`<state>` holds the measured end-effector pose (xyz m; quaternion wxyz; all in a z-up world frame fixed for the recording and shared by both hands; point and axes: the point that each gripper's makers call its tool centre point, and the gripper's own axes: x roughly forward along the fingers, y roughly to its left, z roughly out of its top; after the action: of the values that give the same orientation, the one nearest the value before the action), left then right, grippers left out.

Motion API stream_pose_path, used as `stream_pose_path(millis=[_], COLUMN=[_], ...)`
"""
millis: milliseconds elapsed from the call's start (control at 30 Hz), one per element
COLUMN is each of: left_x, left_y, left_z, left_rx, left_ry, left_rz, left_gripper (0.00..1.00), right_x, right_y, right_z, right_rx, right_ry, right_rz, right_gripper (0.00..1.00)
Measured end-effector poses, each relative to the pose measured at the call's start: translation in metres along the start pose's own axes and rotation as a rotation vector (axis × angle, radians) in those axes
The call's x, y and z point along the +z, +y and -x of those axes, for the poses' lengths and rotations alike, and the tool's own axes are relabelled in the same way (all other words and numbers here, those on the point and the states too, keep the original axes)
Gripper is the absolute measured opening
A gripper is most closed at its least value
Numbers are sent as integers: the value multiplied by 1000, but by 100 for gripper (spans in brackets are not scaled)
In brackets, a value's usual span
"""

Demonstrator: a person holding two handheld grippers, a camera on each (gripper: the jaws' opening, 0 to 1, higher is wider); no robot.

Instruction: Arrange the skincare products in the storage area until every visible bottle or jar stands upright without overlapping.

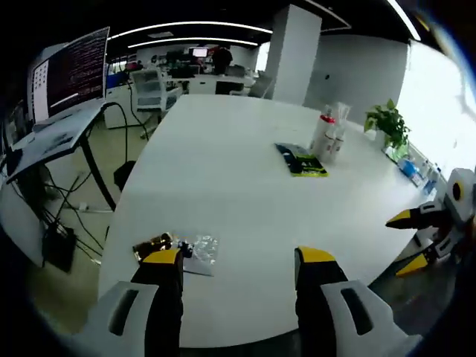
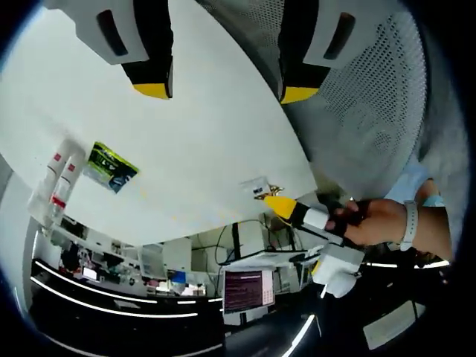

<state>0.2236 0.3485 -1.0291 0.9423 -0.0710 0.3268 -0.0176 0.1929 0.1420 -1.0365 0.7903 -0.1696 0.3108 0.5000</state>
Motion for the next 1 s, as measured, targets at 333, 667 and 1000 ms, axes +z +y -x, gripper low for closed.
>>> stream_pose_path(millis=[333, 667, 1000], left_x=[-20, -34, -35], left_y=[25, 85, 122], left_z=[-12, -23, -15], left_rx=[61, 62, 42], left_ry=[126, 208, 146], left_rz=[-111, -169, -128], left_gripper=[60, 69, 70], right_x=[-16, -19, -26], right_y=[0, 8, 4], right_z=[-9, -17, -20], right_rx=[-30, -13, -38], right_ry=[94, 112, 151], right_rz=[131, 172, 188], right_gripper=[54, 53, 53])
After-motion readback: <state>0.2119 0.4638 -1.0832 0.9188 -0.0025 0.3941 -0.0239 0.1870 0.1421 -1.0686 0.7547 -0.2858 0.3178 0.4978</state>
